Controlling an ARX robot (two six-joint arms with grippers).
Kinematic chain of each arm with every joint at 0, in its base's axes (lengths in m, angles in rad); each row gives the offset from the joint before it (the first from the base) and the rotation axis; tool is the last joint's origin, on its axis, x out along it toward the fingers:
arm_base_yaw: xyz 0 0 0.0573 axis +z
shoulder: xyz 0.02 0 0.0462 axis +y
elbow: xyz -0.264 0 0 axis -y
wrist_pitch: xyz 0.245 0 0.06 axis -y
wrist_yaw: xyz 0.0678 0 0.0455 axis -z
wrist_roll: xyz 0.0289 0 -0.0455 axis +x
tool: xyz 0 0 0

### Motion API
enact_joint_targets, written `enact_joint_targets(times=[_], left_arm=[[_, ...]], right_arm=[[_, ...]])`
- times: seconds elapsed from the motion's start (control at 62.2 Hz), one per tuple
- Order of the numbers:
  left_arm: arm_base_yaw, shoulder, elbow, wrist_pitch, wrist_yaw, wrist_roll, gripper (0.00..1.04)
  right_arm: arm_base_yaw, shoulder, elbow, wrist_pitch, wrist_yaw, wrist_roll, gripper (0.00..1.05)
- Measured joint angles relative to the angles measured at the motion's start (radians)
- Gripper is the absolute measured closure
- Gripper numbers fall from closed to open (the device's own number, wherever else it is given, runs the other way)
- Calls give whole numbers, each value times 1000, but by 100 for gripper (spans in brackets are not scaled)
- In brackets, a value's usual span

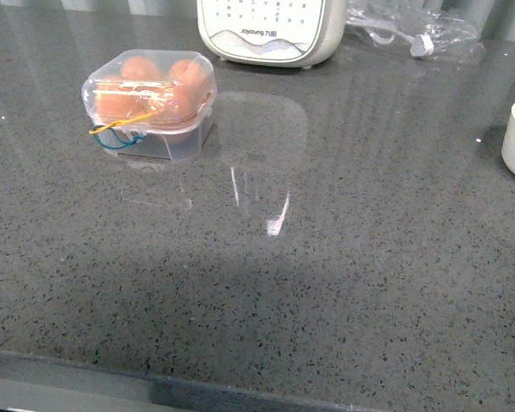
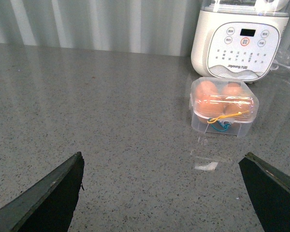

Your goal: Put egg into box

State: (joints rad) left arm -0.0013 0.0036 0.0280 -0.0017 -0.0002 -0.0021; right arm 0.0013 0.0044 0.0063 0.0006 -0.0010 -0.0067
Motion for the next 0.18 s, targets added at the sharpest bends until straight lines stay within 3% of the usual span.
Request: enact_joint_targets(times=[0.177], left_arm=[[0, 0, 0, 0, 0, 0, 7]], right_arm=[[0, 0, 0, 0, 0, 0, 7]])
